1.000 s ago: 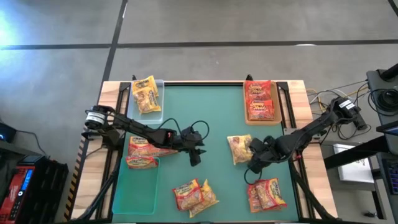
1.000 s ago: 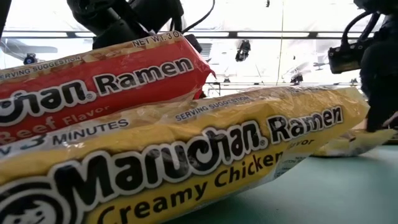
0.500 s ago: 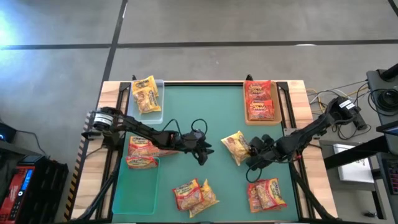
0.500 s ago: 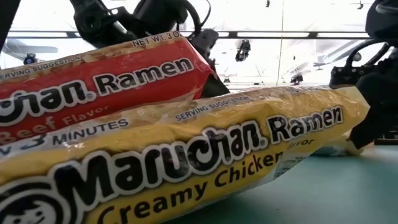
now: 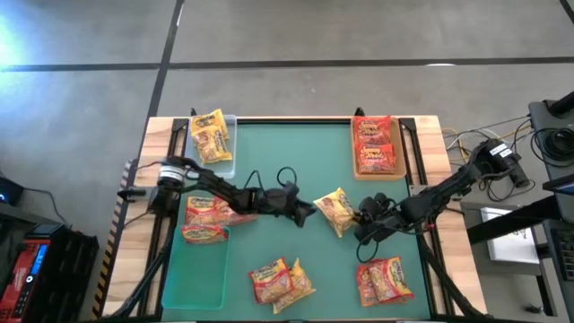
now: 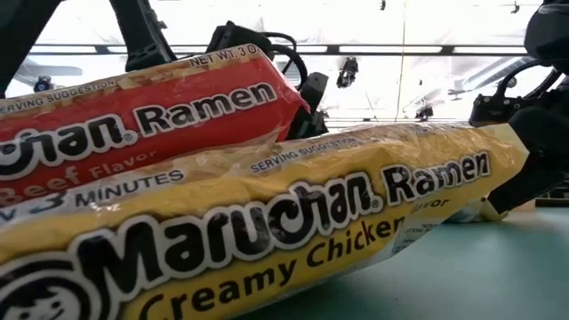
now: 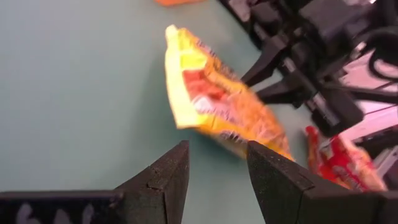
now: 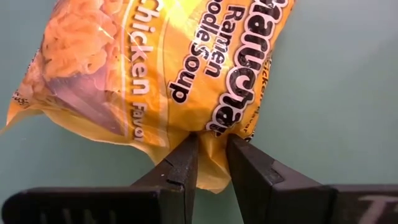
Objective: Sort Maruchan noodles
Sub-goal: Put the yellow noodle pack into the transparent bin
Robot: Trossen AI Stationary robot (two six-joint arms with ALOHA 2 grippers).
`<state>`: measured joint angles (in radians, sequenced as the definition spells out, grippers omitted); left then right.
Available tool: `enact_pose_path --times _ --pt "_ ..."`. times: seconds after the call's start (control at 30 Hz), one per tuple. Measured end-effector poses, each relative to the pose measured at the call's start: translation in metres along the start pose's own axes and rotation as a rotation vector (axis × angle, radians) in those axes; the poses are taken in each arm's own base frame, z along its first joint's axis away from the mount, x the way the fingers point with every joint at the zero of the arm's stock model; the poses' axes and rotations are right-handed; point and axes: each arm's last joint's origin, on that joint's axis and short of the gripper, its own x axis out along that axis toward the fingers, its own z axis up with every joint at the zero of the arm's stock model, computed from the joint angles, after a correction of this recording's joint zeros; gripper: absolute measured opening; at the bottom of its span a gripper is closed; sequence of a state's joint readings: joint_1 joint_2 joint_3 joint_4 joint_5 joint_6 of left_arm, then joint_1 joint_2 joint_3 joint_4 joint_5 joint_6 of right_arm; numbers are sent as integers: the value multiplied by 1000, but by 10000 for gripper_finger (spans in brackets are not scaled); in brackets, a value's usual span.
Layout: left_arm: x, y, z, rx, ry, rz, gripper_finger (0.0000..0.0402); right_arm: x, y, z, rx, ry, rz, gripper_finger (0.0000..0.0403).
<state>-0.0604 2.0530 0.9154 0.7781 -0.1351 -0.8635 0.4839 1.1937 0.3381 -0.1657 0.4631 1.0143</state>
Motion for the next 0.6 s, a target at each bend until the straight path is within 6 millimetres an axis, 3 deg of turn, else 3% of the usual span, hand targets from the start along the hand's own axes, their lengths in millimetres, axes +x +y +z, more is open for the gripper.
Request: enact_pose_path --times 0.6 --pt "4 27 30 -36 54 -53 143 0 3 2 -73 -25 20 79"
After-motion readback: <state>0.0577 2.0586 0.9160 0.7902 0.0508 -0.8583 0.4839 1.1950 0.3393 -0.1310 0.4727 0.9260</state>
